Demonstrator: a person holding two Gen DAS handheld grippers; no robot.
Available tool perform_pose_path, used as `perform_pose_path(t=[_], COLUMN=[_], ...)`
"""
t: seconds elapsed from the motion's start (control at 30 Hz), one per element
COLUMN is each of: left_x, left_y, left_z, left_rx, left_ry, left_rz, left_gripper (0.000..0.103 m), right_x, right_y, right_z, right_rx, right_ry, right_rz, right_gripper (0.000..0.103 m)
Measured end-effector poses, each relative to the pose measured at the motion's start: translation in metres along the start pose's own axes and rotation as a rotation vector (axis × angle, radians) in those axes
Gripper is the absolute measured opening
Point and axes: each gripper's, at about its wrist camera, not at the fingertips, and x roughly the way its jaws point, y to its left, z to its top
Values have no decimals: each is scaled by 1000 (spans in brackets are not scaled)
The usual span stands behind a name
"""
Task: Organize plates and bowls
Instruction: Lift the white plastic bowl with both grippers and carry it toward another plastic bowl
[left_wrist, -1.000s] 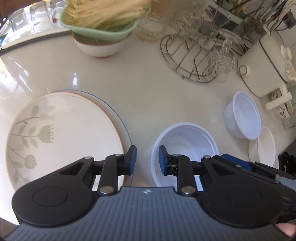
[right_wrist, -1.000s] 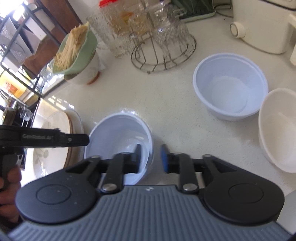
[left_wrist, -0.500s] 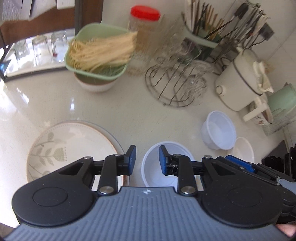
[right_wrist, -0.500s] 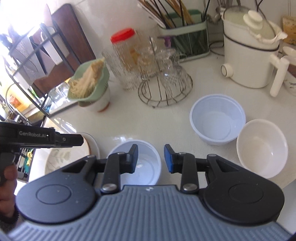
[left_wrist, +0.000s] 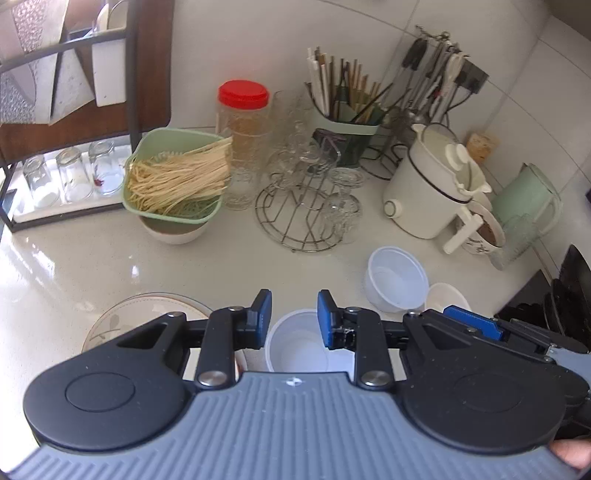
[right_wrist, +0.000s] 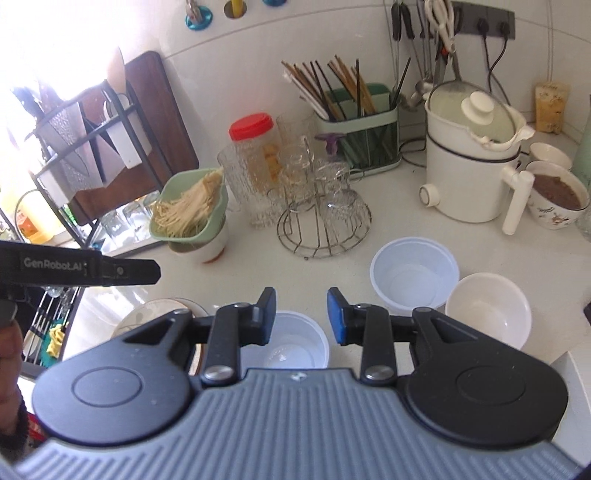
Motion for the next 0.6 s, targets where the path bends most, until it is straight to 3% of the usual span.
perform_pose_path(t=[0.6], left_x=[4], left_y=[-8], left_z=[-18], left_rx=[83], left_ry=[40], left_rz=[-92], left_gripper=[31], right_x=[-31], right_y=[0], right_z=[-22], right_rx=[97], right_ry=[-46], right_rz=[-99], right_gripper=[33])
